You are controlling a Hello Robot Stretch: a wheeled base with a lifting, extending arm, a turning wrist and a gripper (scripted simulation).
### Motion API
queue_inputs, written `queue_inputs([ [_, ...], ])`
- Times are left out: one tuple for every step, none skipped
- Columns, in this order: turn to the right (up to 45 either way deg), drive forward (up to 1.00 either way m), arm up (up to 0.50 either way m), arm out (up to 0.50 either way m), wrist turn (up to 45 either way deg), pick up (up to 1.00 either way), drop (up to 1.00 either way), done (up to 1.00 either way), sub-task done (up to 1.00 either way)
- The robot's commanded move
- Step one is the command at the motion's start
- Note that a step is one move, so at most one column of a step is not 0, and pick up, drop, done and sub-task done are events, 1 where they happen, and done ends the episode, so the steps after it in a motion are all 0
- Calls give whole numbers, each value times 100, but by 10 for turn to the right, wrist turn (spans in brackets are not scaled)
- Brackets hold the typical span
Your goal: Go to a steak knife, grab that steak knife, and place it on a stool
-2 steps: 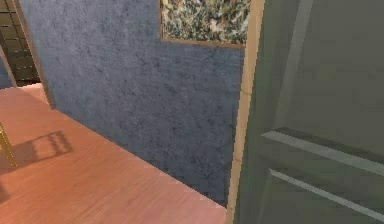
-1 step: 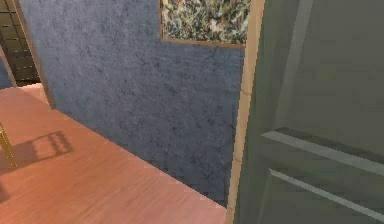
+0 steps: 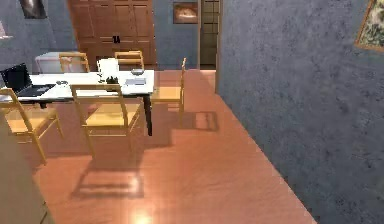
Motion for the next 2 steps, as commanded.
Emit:
queue_inputs([
  [450, 0, 0, 0, 0, 0, 0, 0, 0],
  [390, 0, 0, 0, 0, 0, 0, 0, 0],
])
